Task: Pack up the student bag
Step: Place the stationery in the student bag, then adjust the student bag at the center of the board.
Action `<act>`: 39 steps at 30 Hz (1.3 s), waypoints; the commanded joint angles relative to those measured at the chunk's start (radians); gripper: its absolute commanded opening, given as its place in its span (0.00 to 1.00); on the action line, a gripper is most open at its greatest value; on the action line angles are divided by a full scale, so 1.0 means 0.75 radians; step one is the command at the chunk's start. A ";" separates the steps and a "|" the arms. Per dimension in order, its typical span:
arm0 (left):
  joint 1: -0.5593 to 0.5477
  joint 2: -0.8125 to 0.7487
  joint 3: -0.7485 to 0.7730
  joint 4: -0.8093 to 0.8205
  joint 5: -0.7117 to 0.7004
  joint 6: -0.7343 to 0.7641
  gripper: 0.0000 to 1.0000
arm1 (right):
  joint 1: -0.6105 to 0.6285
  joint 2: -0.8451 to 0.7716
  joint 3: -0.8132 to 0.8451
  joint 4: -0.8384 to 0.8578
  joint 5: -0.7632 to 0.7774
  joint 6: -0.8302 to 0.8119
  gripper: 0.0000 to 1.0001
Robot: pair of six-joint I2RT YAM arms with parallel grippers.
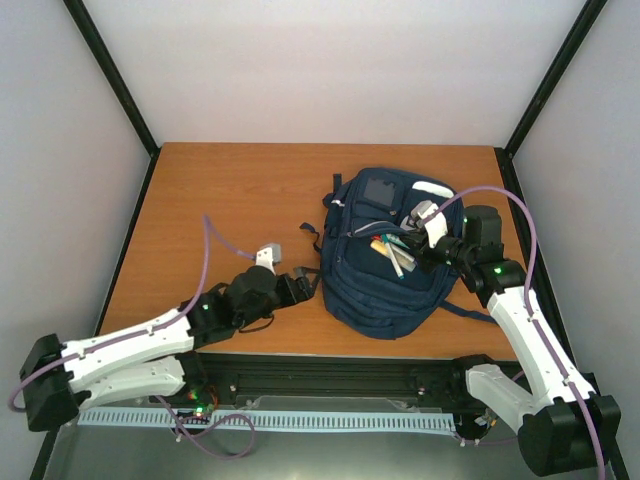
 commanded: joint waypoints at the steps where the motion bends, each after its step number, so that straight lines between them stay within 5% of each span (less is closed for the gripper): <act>1: 0.104 -0.121 -0.047 -0.094 -0.054 0.236 0.92 | -0.019 -0.002 0.009 0.102 -0.081 -0.024 0.03; 7: 0.389 -0.024 -0.077 0.089 0.403 0.305 0.80 | -0.021 0.031 0.033 0.037 -0.137 -0.066 0.03; 11: 0.472 0.151 0.009 0.194 0.587 0.313 0.79 | -0.019 0.071 0.125 -0.194 -0.213 -0.204 0.05; 17: 0.502 0.422 0.161 0.310 0.699 0.319 0.76 | -0.017 0.189 0.208 -0.764 -0.283 -0.685 0.38; 20: 0.505 0.518 0.190 0.378 0.719 0.291 0.72 | -0.018 0.163 0.225 -0.896 -0.222 -0.752 0.45; 26: 0.511 0.636 0.187 0.519 0.747 0.230 0.62 | -0.051 0.107 0.286 -0.831 -0.034 -0.604 0.47; 32: 0.511 0.704 0.203 0.575 0.762 0.205 0.50 | -0.238 0.264 0.375 -0.787 -0.064 -0.479 0.49; 39: 0.511 0.738 0.208 0.591 0.779 0.193 0.39 | -0.309 0.359 0.271 -0.542 0.342 -0.300 0.57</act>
